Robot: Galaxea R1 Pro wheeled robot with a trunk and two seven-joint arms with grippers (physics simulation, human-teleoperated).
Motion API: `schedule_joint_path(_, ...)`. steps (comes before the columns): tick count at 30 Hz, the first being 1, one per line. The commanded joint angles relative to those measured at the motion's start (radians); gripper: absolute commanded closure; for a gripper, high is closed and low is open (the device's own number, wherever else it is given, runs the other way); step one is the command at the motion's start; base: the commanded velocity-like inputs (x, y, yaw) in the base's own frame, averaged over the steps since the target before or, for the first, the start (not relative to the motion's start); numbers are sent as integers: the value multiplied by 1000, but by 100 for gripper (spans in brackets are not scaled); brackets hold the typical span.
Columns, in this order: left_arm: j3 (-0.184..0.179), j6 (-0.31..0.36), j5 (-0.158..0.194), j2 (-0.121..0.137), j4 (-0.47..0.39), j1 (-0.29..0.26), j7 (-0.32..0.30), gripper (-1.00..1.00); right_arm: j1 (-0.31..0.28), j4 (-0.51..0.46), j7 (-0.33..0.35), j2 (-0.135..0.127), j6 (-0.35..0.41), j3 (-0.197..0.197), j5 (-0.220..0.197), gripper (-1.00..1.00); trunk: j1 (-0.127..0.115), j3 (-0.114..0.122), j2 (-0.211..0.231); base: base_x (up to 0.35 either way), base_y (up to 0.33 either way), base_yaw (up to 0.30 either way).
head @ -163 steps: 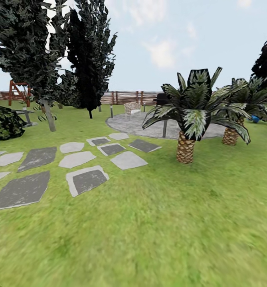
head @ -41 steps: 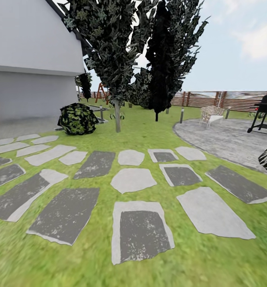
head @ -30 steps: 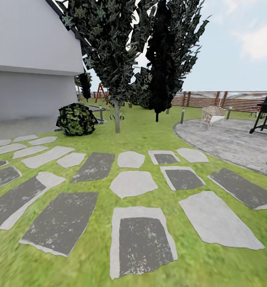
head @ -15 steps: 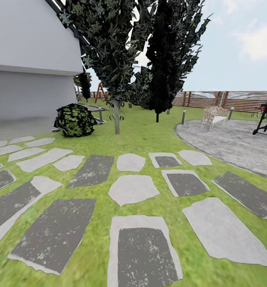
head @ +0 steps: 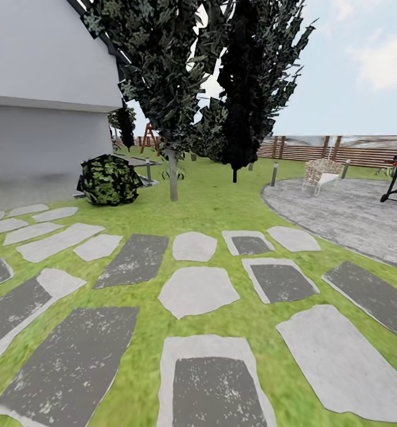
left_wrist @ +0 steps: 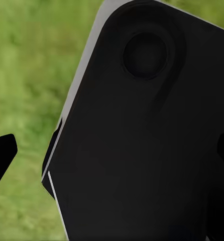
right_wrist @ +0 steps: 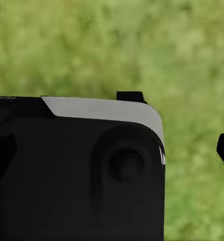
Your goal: Take the three Easter eggs out of the wicker basket on the lawn in the garden, then place them on the lawn next to a single tree (choose any tree) so that all three eggs are next to the same tree and none are left in the basket.
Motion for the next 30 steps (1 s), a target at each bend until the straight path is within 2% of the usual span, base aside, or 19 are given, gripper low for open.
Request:
schedule_joint_path(1,3,1,3,0,-2,0,0,-100,-1,1,1,0,-3,0,0,-100,1,-1,0,333,0,0)
schedule_joint_path(30,3,1,3,1,-2,0,1,-100,-1,1,1,-1,-3,-1,0,-100,1,-1,0,333,0,0)
